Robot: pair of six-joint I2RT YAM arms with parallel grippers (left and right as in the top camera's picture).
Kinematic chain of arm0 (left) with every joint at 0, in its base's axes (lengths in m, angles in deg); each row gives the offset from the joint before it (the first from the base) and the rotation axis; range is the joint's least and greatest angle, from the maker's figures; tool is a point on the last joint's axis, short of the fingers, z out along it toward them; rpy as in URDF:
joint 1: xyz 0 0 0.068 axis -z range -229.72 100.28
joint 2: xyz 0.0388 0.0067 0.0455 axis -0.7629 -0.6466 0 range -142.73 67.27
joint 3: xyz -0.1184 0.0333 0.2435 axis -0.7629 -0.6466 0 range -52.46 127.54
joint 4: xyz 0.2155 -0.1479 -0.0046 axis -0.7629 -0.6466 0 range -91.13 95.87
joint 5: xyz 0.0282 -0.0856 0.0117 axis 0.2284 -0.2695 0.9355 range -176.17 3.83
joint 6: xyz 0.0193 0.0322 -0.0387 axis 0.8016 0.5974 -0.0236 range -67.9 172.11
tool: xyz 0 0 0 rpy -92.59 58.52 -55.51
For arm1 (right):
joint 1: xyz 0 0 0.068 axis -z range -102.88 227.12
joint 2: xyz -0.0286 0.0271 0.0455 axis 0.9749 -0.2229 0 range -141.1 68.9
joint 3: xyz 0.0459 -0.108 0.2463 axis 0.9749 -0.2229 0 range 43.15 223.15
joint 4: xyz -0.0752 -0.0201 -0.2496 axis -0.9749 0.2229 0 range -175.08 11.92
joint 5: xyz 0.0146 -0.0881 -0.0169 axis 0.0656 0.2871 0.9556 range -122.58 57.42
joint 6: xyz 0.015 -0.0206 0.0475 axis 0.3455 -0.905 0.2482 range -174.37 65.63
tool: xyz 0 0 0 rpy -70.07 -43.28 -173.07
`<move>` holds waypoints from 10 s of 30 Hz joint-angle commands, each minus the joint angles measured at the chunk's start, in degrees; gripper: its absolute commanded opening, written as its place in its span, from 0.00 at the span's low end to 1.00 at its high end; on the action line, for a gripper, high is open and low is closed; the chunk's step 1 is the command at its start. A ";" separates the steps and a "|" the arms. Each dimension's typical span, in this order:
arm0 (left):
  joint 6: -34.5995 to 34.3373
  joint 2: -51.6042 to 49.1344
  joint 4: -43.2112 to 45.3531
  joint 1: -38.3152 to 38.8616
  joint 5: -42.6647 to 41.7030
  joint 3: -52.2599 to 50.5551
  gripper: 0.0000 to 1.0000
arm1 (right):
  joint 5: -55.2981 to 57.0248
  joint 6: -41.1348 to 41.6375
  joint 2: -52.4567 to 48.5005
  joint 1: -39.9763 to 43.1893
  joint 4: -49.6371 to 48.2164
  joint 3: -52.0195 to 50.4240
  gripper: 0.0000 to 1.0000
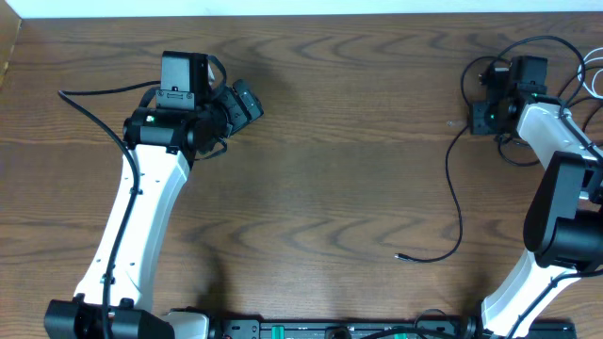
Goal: Untangle cables
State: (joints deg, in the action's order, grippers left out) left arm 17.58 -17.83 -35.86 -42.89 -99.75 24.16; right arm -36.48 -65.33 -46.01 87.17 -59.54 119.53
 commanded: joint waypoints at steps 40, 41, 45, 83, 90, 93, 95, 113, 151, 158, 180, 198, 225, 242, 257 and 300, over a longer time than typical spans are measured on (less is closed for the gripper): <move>-0.07 -0.52 -0.02 -0.17 0.42 0.24 0.95 | 14.36 31.80 -8.04 -2.27 3.02 -0.50 0.22; -0.07 -0.52 -0.04 -0.17 0.42 0.24 0.95 | 14.53 32.00 -8.04 -2.23 3.21 -0.55 0.20; -0.07 -0.52 -0.04 -0.17 0.42 0.24 0.95 | 14.47 32.11 -8.04 -2.23 3.61 -0.55 0.07; -0.07 -0.52 -0.04 -0.17 0.42 0.24 0.95 | 1.84 24.98 -3.91 23.80 38.21 48.46 0.87; -0.07 -0.52 -0.04 -0.17 0.42 0.24 0.95 | -3.54 22.12 -3.93 16.00 47.25 44.87 0.84; -0.07 -0.52 -0.04 -0.17 0.42 0.24 0.95 | -3.43 20.92 -3.93 11.96 47.45 40.50 0.85; -0.07 -0.52 -0.02 -0.17 0.42 0.24 0.95 | -2.64 20.96 -3.93 9.51 46.49 36.76 0.84; -0.07 -0.52 -0.04 -0.17 0.42 0.24 0.95 | 0.00 22.36 -3.93 -1.07 33.05 14.34 0.53; -0.07 -0.52 -0.04 -0.17 0.42 0.24 0.95 | 12.37 32.02 -3.91 1.16 20.55 4.48 0.01; -0.07 -0.52 -0.04 -0.17 0.42 0.24 0.95 | 13.18 32.15 -3.91 8.09 16.35 15.26 0.01; -0.07 -0.52 -0.02 -0.17 0.42 0.24 0.95 | -14.01 22.67 -3.91 10.69 29.59 16.59 0.38; -0.07 -0.52 -0.04 -0.17 0.42 0.24 0.95 | -0.68 20.48 5.07 0.90 43.56 11.93 0.41; -0.07 -0.52 -0.04 -0.17 0.42 0.24 0.95 | 10.03 28.74 20.72 0.04 15.65 -30.16 0.38; -0.07 -0.52 -0.04 -0.17 0.42 0.24 0.95 | 11.10 39.15 20.70 0.04 5.49 -36.81 0.01; -0.07 -0.52 -0.04 -0.17 0.42 0.24 0.95 | 16.44 40.17 4.42 9.29 2.12 -15.52 0.01; -0.07 -0.52 -0.02 -0.17 0.42 0.24 0.95 | -12.37 8.74 -9.03 13.27 66.25 73.11 0.75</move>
State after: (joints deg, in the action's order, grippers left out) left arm 17.56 -17.85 -35.86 -42.89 -99.73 24.16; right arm -39.41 -47.63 -59.54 104.11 4.72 189.65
